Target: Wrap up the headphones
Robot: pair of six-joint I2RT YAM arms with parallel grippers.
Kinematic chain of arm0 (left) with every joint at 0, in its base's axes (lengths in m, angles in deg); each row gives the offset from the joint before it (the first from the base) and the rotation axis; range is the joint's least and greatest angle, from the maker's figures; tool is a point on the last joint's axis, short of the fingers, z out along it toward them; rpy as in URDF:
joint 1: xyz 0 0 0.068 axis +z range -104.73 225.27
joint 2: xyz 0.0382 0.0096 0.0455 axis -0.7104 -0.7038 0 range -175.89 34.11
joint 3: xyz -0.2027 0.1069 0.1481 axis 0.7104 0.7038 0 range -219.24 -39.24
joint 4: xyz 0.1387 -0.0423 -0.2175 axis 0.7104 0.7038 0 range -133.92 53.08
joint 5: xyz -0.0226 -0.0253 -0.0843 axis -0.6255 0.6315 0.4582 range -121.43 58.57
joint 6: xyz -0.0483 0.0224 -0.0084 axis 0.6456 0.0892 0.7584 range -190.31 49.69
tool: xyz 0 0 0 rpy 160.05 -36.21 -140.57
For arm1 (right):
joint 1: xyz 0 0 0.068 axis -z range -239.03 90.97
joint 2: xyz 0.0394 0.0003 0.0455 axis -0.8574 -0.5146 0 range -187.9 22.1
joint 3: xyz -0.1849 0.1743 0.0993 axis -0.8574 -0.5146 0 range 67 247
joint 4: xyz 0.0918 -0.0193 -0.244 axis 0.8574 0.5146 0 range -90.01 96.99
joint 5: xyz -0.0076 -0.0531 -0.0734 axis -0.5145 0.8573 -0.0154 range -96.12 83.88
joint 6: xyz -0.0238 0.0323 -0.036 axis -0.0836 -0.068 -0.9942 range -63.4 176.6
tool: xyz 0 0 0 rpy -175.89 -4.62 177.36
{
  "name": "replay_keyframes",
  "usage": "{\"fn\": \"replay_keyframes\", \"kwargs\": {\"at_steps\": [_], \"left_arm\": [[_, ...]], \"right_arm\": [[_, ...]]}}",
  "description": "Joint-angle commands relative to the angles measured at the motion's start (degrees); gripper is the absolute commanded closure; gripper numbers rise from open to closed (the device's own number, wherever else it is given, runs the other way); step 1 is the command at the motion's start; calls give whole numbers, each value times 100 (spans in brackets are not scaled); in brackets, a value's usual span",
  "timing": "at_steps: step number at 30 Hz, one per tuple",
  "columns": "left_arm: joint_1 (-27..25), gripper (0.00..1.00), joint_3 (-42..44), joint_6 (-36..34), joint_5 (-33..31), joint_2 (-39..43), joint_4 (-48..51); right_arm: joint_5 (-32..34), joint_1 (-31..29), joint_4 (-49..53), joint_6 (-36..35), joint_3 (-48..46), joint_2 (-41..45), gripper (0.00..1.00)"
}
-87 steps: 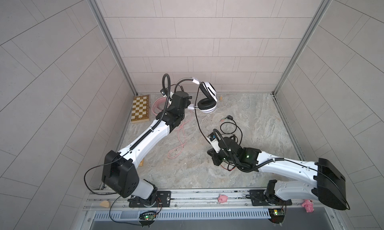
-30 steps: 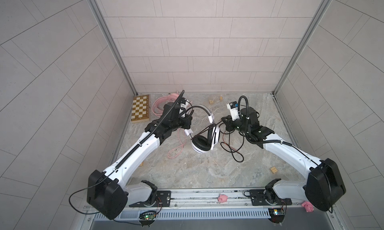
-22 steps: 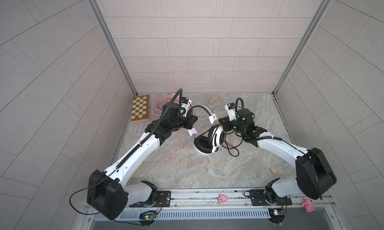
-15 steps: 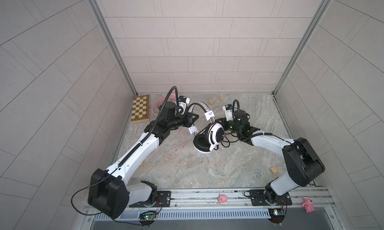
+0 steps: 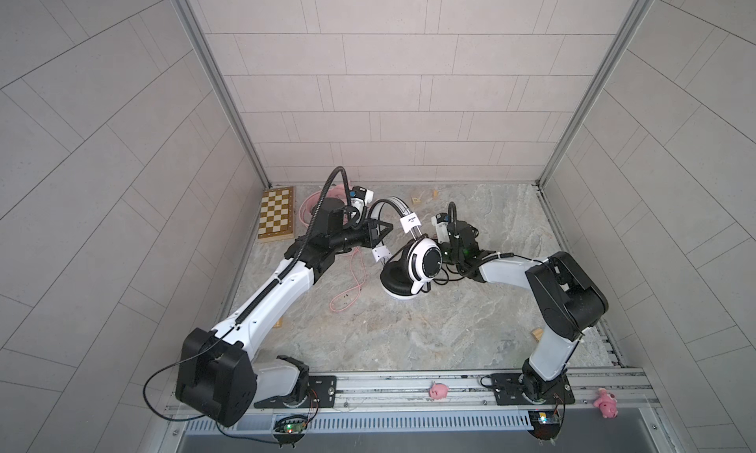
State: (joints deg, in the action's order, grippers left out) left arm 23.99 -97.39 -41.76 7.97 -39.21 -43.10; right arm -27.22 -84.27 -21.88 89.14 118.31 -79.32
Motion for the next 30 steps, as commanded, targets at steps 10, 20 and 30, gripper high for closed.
{"fn": "replay_keyframes", "kwargs": {"at_steps": [10, 20, 30], "left_arm": [[89, 100, -1848, 730, 113, 123, 403], [266, 100, -4054, 1787, 122, -543, 1316], [431, 100, -4667, 1479, -173, -1029, 2102]], "right_arm": [[686, 72, 871, -309, 350, -92, 81], [591, 200, 1054, -412, 362, -83, 79], [-436, 477, 1047, -713, 295, 221, 61]]}}
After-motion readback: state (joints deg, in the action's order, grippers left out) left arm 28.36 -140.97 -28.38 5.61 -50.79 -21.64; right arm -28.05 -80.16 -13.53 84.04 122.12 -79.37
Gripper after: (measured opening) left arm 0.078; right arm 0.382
